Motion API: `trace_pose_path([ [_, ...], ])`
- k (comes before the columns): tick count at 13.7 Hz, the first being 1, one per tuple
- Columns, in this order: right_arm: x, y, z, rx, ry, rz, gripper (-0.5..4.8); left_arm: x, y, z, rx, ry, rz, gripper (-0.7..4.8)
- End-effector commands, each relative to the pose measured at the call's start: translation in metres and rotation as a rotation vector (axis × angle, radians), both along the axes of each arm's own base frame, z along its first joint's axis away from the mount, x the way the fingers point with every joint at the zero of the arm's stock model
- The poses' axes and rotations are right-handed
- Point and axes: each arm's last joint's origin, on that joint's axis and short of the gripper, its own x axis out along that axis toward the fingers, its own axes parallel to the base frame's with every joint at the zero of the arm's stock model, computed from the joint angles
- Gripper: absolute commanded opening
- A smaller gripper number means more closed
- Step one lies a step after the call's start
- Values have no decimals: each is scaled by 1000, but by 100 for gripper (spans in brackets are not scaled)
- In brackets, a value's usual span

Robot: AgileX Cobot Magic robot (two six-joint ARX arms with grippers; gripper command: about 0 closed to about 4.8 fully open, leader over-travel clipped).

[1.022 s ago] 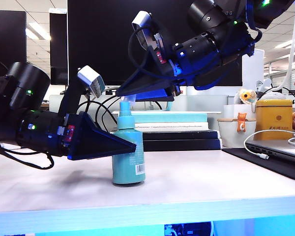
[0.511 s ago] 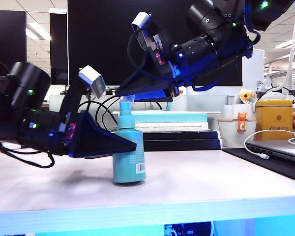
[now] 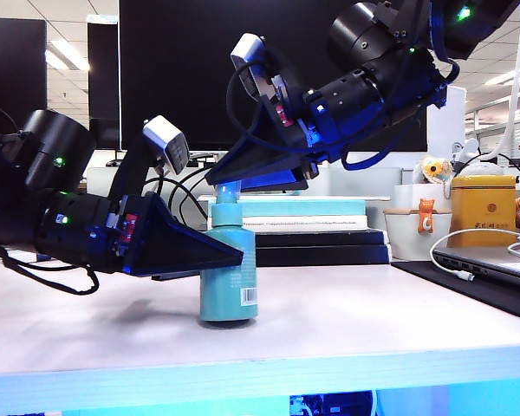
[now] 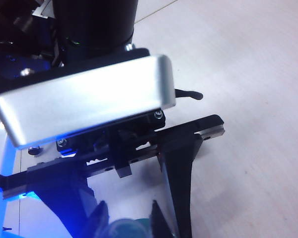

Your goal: Pick up the sprayer with the left hand, pick up its lid with the right hand then put the lid on the sprayer.

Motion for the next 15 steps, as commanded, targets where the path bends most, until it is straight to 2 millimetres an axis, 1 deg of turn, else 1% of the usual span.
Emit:
trace_pose_path([
  [1, -2, -2, -7, -51, 30, -25, 11, 1, -1, 4, -19, -31, -21, 236],
  [4, -5, -5, -11, -114, 15, -16, 13, 1, -1, 4, -25, -29, -33, 236],
  [11, -4, -6, -13, -184, -40, -60, 13, 0, -1, 5, -45, 4, -65, 236],
  [15, -4, -7, -14, -195, -32, -63, 13, -1, -1, 6, -56, 14, -87, 235],
])
